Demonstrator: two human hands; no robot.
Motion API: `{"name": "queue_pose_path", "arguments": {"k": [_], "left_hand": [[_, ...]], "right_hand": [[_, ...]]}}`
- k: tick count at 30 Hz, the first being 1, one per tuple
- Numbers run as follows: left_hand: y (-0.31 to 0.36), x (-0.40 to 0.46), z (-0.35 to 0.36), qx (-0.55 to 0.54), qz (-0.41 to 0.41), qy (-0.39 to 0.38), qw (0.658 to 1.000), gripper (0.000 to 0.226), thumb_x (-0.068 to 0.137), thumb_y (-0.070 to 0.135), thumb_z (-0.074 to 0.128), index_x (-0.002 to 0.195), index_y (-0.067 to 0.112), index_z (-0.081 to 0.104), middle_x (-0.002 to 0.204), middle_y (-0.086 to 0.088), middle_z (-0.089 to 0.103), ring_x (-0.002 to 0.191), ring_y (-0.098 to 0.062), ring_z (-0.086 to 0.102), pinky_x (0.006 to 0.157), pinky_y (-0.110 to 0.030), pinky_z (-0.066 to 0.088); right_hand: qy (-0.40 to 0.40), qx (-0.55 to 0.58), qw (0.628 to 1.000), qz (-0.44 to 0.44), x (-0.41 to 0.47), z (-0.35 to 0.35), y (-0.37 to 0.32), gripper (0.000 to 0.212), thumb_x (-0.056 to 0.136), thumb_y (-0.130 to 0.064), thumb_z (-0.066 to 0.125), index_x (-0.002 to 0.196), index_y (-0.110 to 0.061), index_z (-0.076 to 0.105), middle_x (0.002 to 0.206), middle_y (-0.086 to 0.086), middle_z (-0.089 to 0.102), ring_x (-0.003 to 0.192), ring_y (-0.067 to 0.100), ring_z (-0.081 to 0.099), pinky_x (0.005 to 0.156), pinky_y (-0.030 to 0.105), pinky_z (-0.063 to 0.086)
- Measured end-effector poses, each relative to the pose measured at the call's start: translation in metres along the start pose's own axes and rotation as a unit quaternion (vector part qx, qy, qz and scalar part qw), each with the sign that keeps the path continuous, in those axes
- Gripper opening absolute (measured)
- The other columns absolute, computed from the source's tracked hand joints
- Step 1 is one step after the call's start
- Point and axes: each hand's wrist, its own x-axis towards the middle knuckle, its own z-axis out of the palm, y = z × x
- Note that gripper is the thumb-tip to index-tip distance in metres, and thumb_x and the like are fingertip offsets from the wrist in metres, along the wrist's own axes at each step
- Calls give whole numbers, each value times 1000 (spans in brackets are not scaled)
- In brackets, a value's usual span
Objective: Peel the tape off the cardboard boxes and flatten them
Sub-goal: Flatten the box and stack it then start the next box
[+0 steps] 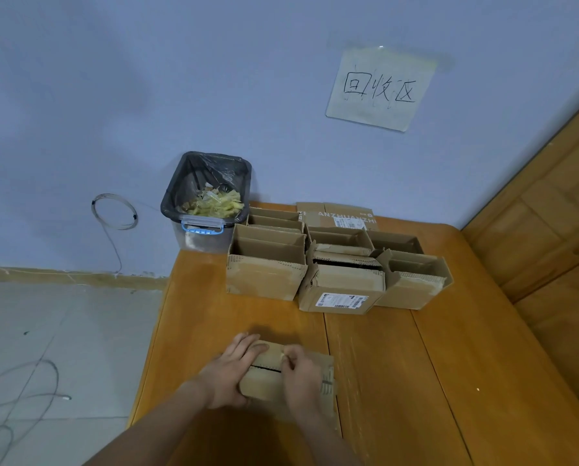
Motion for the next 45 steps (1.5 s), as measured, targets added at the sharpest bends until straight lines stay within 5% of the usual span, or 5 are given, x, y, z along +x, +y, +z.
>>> {"name": "queue_pose_path", "arguments": {"k": [16, 21, 27, 32, 45], "left_hand": [[6, -4, -7, -1, -13, -14, 1000, 105, 74, 42, 74, 152, 32, 4, 159, 11, -9, 146, -17, -16, 118, -52, 20], [8, -4, -10, 0, -16, -23, 1000, 106, 74, 42, 74, 152, 31, 4, 159, 10, -10, 146, -18, -17, 119, -53, 14], [22, 4, -7, 105, 3, 7, 994, 108, 78, 58, 60, 154, 11, -2, 160, -12, -18, 143, -24, -29, 117, -39, -20], [32, 8, -2, 86, -28, -5, 996, 124, 72, 79, 54, 153, 6, -5, 157, -12, -28, 143, -24, -30, 120, -40, -14], [32, 4, -2, 76, -36, 27, 996, 119, 71, 75, 59, 153, 8, 5, 160, -8, -20, 146, -21, -23, 119, -36, -14]], "right_hand": [[-44, -174, 971, -157, 9, -29, 33, 28, 100, -30, 35, 94, -20, 60, 85, -6, 58, 78, 8, 51, 74, 23, 42], [-29, -145, 961, -235, 16, -35, 34, 30, 96, -24, 40, 120, -22, 59, 122, -10, 55, 113, 3, 47, 97, 20, 38], [-210, -265, 862, -378, 19, -18, 43, 64, 98, -44, 25, 154, -23, 3, 158, -12, -8, 144, 7, -18, 117, 40, -17], [-159, -333, 843, -392, 14, -17, 58, 63, 94, -57, 33, 143, -19, 43, 149, -5, 40, 138, 11, 37, 107, 31, 23], [-100, -351, 851, -377, 7, -44, 108, 55, 100, -50, 26, 141, -20, 47, 148, -4, 42, 137, 11, 38, 109, 45, 16]]}}
